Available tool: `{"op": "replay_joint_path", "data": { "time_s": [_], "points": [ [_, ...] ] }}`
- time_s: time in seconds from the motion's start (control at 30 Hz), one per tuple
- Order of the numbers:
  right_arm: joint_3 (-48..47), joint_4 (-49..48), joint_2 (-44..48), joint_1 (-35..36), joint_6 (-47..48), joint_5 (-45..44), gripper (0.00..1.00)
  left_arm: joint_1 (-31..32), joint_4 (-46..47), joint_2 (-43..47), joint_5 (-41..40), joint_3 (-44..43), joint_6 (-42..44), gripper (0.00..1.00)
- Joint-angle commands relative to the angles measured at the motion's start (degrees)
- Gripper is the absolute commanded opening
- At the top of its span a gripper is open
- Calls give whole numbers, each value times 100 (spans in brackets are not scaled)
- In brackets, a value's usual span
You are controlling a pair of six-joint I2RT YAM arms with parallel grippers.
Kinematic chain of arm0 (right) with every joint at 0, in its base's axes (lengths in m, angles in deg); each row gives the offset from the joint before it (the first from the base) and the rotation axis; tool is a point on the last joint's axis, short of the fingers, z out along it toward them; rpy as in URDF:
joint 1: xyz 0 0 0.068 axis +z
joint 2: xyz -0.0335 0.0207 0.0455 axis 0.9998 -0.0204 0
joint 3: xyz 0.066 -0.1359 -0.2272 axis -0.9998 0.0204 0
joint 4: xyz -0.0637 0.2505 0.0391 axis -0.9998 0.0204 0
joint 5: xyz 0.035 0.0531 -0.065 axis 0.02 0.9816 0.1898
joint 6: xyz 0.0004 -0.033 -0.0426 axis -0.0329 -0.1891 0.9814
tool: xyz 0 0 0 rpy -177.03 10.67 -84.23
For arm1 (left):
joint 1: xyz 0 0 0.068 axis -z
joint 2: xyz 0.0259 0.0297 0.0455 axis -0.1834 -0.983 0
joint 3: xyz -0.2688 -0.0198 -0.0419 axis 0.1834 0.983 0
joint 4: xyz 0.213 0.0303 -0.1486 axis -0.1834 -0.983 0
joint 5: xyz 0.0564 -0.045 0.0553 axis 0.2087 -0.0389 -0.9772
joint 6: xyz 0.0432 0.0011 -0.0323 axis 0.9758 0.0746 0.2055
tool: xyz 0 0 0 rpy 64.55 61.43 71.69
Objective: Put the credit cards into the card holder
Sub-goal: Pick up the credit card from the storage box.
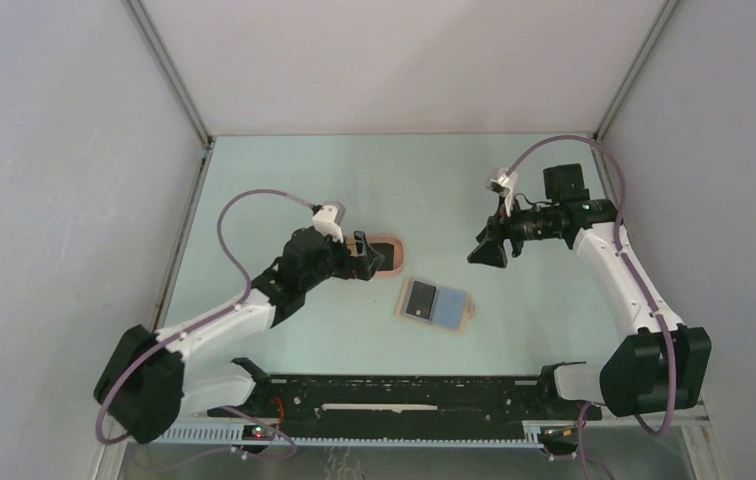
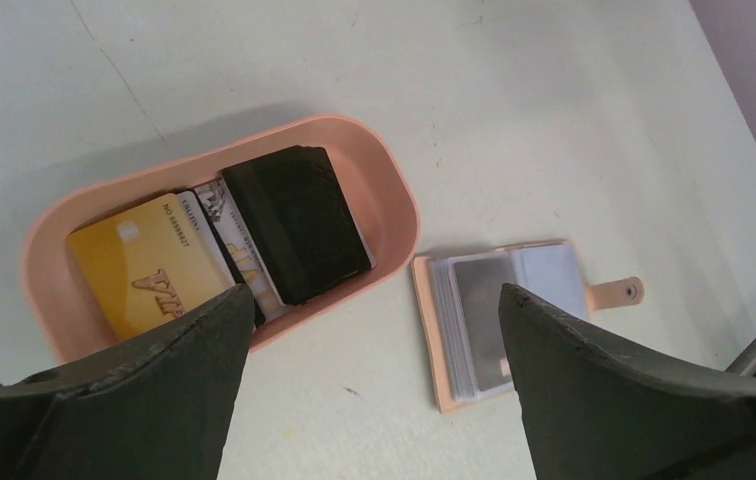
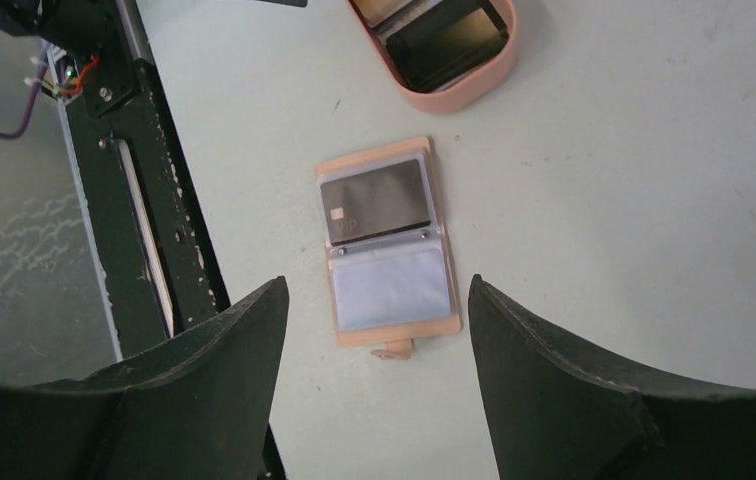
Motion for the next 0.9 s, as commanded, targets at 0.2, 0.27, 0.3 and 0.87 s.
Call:
{"op": "replay_joint_path", "data": {
  "time_s": [0.2,0.27,0.3,0.87],
  "points": [
    [49,-45,-212,-263,-382,18,74,-350,-564,-1731,280,-1580,-220,93],
    [46,-29,-277,-265,-365,52,74,-354,-686,-2019,234,-1753,-224,89],
    [43,-22,-316,-263,-354,60,74,-354,-699,-2162,283,-1822,-234,87],
    [47,55,-516,-263,-279,15,73,-384,-1036,-3385,209,-2467,-453,84]
  ]
}}
